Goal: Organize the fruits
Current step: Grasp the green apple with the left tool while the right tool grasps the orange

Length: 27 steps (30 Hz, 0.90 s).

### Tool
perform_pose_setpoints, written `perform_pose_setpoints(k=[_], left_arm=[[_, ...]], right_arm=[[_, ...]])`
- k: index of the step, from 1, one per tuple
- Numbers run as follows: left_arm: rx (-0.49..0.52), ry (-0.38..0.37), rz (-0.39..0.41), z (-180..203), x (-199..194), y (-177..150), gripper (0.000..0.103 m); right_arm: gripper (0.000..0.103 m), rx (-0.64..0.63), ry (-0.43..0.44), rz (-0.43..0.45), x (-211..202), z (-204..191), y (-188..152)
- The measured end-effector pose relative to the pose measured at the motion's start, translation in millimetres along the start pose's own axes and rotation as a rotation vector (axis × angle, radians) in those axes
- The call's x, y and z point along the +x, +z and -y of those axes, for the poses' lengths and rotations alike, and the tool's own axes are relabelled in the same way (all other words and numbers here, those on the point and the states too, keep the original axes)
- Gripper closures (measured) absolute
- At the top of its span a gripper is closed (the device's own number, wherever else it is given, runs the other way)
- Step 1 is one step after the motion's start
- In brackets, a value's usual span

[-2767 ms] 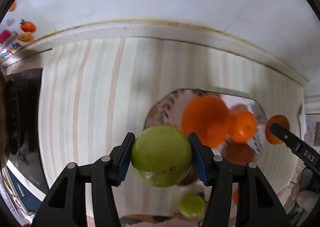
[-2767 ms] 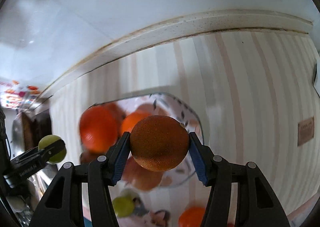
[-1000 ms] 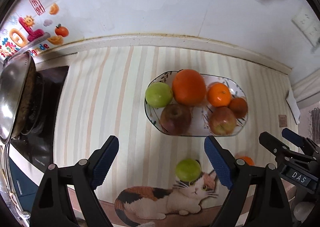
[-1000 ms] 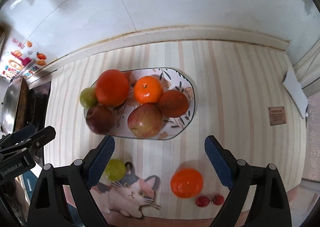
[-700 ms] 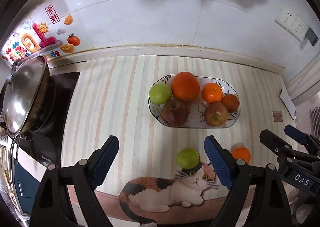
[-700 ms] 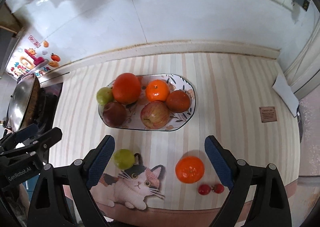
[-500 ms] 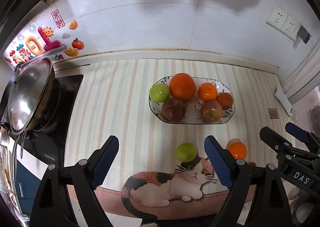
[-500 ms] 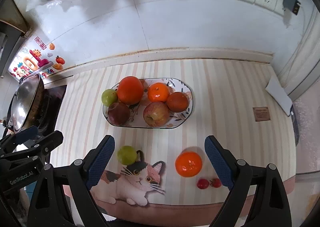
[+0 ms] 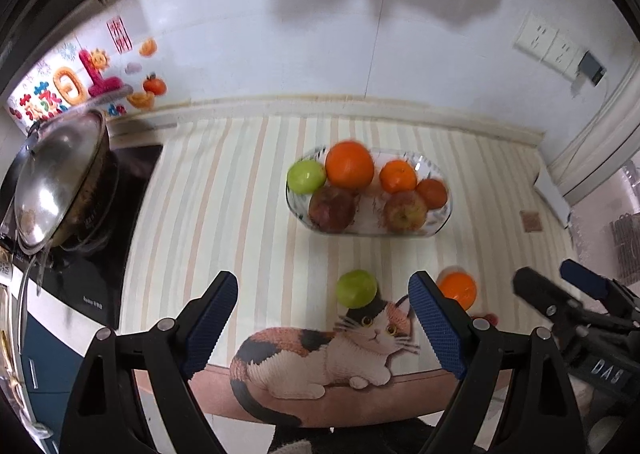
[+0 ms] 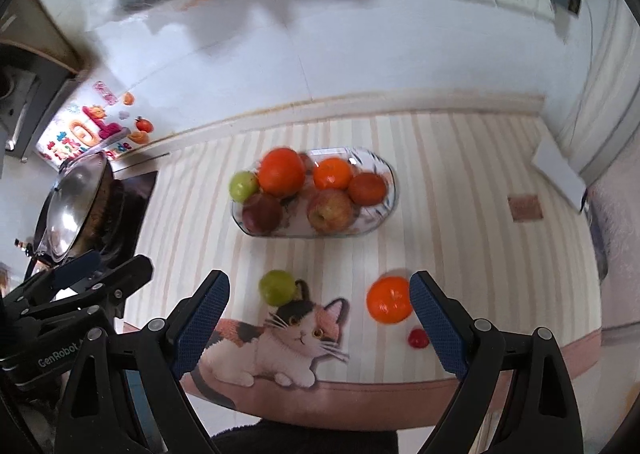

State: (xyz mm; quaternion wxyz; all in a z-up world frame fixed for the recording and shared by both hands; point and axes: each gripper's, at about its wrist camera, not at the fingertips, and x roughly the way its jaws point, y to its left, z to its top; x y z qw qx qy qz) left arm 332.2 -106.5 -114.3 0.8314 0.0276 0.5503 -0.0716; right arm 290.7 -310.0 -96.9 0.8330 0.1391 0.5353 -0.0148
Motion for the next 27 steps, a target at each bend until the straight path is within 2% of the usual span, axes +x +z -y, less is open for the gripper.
perform_pose_setpoints(k=[3,10,15,21,25,27], left_arm=[[0.000,-0.002,-0.075,3.1,32.3,-5.4,0.016],[-0.012,-0.044,-0.274,14.4,117.0,-13.9,0.016],[-0.003,-0.054,-0.377,29.0,167.8,-12.9,0.016],[0.020,-0.032,-0.440,41.9,209.1,-18.3,0.016],[0.016,-0.031,-0.448,45.5,219.3,-22.3,0.029],[0.018,-0.029,-0.452,47.2,222.4,-24.2,0.046]], right_arm=[[0.009,0.060,-0.027,-0.057,29.3,27.8,-5.3],[0.009,0.193,0.039,-0.259,116.8,84.3,-20.0],[0.010,0.214,0.038,-0.320,156.2,96.9,-25.7],[0.015,0.190,0.007,-0.372,192.1,98.3,-24.7],[0.019,0.168,0.005,-0.402,206.6,94.1,-25.2],[0.020,0.155,0.007,-0.414,211.2,91.3,-26.1]])
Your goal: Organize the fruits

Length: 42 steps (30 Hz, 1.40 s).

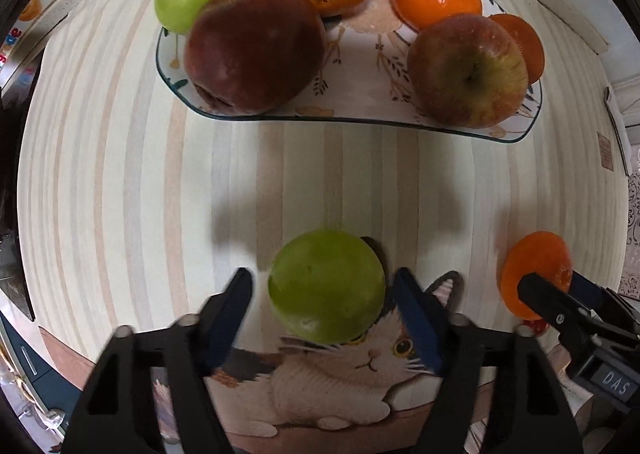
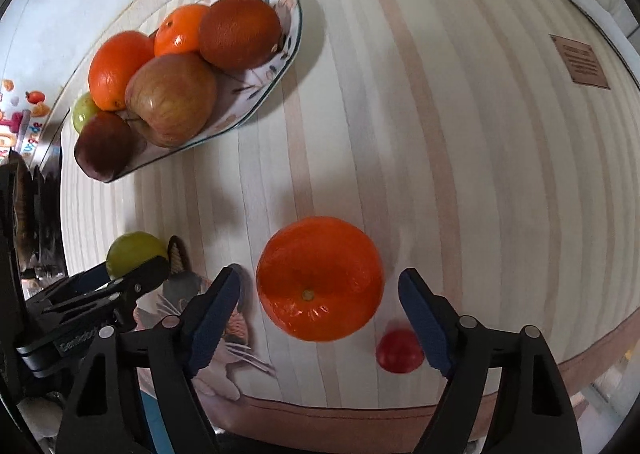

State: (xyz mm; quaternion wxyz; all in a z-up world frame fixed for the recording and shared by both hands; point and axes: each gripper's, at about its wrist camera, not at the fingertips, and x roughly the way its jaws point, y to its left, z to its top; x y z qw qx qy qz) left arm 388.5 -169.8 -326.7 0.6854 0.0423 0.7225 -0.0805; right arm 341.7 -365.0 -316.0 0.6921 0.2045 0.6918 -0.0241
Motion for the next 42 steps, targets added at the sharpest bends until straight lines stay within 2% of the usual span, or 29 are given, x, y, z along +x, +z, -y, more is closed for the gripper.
perform_pose_setpoints(k=[1,9,20,29,34,39,42], left_arm=[[-0.003,-0.002,-0.002,-0.9,1.7,0.1,0.050],[-0.007,-0.003,0.023,1.2,-1.6,0.5,0.050],[0.028,-0.004,0.067,10.1,-19.2,-2.0,0.051],[0.053,-0.065,0.123,20.0,-63.8,-11.1,0.051],[0.053,-0.127,0.188,18.1,-105.5,-10.7,0.051],[0.050,-0.183,0.247,4.9,-149.2,13.3,0.051],[0.048,-0.184,0.269,-6.4,-160.0,34.6,0.051]], right_arm=[[0.020,-0.006,0.000,-0.011,3.7,-1.5,0.1],[0.034,-0.027,-0.020,-0.029,22.0,-9.4,4.1],[0.035,-0.036,0.004,-0.004,18.4,-3.2,-2.1],[0.035,-0.041,0.067,0.049,-18.8,-6.4,12.4],[0.035,-0.070,0.111,0.110,-58.6,-17.4,24.5],[0.035,-0.074,0.169,0.177,-99.0,-28.4,53.0],[0.035,-0.081,0.170,0.210,-111.9,-35.3,78.2]])
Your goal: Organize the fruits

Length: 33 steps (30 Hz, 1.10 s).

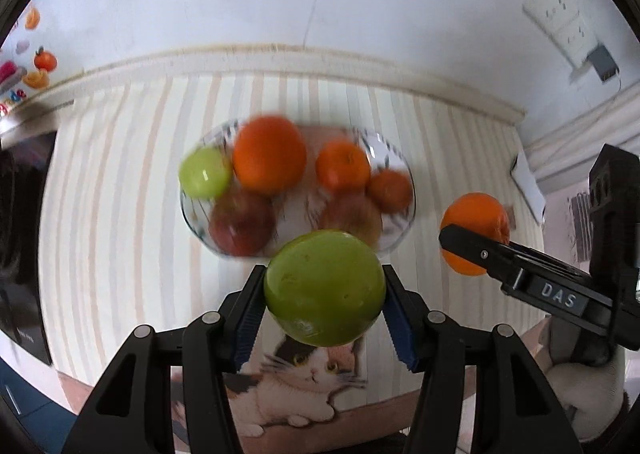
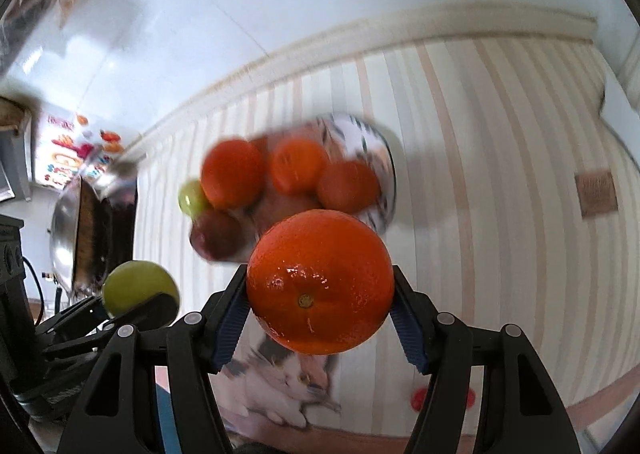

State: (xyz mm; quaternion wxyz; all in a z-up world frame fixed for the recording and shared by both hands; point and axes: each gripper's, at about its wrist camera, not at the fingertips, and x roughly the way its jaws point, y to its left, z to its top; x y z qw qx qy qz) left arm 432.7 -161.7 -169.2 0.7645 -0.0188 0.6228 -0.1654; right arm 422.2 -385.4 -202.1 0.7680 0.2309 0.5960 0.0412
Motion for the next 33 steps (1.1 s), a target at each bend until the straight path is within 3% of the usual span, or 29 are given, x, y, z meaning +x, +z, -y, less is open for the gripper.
perform_pose_setpoints(k=[5,14,23,33], left_arm=[[-0.006,0.053,0.008,-26.5,5.2,40.2,0.050],[-0.046,0.147,-0.109,-76.5,61.7,108.1,0.050],[-0.030,0.186,-0.229,-90.4,120.6,130.6,0.050],[-0.071,0.135,-0.256,-108.4,131.5,139.1,0.050]], right_arm=[[0.035,0.011,-0.017,-0.002,17.9,-1.4,37.9],[0.035,-0.018,-0.111,-0.061,77.3,-0.5,81.2],[0.035,-0.044,-0.162,-0.088,106.4,0.9,89.3],[0.035,-0.067,-0.184,-0.104,120.7,-4.2,98.0]])
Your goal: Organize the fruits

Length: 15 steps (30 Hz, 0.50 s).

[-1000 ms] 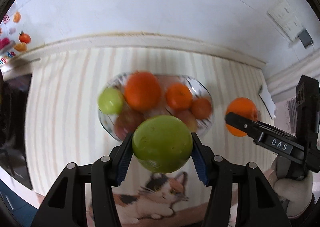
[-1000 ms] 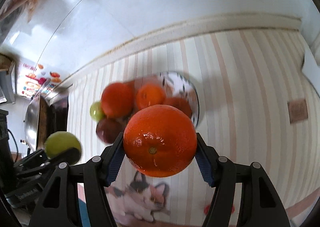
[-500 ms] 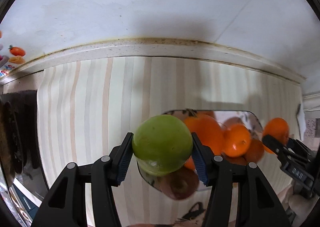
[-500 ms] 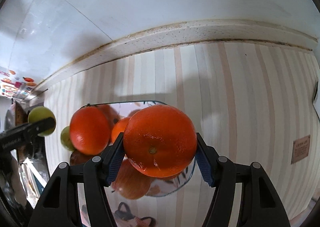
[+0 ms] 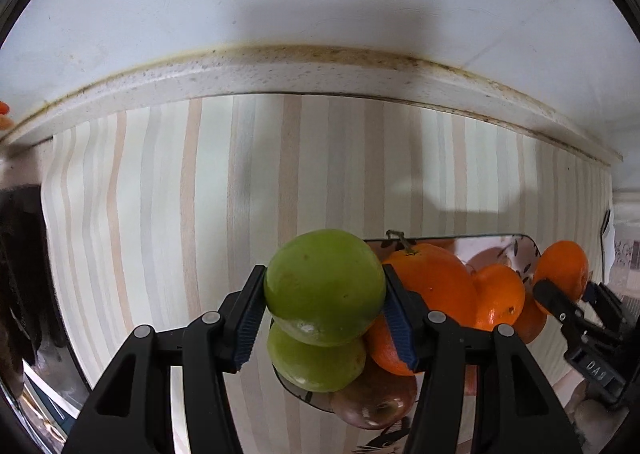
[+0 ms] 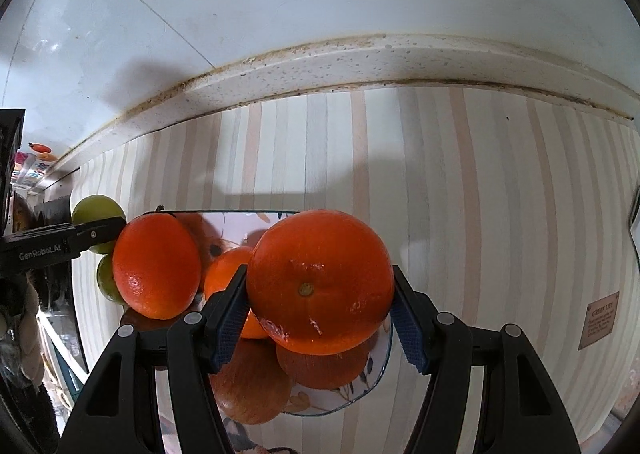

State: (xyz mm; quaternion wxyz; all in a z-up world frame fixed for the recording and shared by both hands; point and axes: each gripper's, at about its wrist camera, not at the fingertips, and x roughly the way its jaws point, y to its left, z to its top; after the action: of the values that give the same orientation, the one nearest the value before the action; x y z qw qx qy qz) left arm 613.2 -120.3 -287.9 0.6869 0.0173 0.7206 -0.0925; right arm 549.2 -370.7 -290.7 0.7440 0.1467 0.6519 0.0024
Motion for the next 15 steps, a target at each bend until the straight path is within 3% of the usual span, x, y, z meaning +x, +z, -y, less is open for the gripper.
perform_pose_setpoints(k=[4,15], left_arm=[[0.038,0.061,-0.007,4.4,12.0,0.0,0.050],[-0.017,0.004,-0.038,-13.0,23.5,-9.0,0.051]], right_arm=[[0.035,-0.027,-0.024,-0.014,6.4,-4.8,1.7],[0.034,0.023,0.020,-0.044,16.5,6.2,6.0]])
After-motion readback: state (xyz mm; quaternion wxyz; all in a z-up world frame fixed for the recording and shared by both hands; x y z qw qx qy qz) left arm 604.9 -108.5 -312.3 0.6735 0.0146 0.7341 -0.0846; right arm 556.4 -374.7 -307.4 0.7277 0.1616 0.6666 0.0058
